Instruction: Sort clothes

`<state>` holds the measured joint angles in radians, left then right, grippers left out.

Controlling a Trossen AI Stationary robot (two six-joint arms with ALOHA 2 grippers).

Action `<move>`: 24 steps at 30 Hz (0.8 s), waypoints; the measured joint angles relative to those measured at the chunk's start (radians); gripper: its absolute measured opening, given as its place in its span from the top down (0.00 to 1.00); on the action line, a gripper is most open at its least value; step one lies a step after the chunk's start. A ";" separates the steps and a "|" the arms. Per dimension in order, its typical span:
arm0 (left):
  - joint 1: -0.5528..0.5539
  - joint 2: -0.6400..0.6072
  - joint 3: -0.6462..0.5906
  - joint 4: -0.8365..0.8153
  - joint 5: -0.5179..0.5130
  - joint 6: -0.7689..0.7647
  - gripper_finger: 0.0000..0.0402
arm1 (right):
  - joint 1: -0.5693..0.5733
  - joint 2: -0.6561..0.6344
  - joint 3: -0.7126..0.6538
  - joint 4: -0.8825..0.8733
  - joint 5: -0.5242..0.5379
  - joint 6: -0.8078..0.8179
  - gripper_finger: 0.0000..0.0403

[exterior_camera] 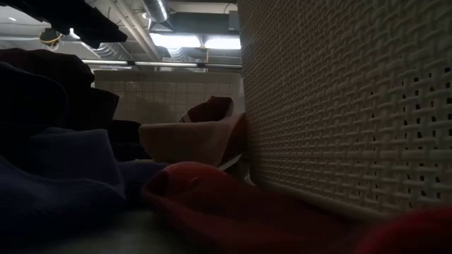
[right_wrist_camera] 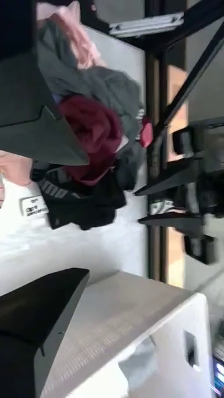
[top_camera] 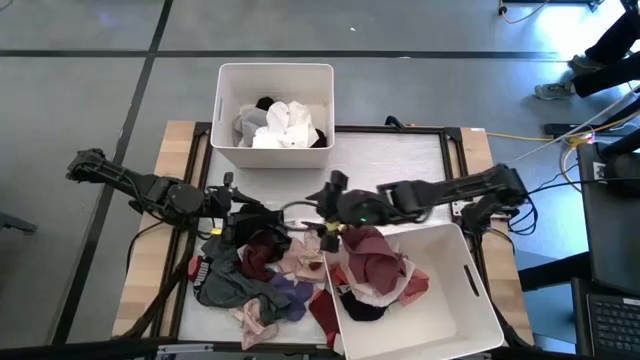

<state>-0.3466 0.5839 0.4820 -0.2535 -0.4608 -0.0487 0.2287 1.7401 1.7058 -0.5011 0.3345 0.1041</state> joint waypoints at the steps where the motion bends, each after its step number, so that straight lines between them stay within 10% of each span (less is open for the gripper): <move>1: 0.000 0.000 0.000 0.000 0.000 -0.001 0.62 | -0.012 0.015 0.000 0.013 -0.023 0.000 0.29; 24: 0.000 0.000 0.000 -0.001 0.000 0.003 0.62 | -0.098 0.317 0.000 0.111 -0.157 0.003 0.29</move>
<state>-0.3464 0.5842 0.4820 -0.2543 -0.4608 -0.0460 0.1303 2.0570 1.7061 -0.3904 0.1773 0.1067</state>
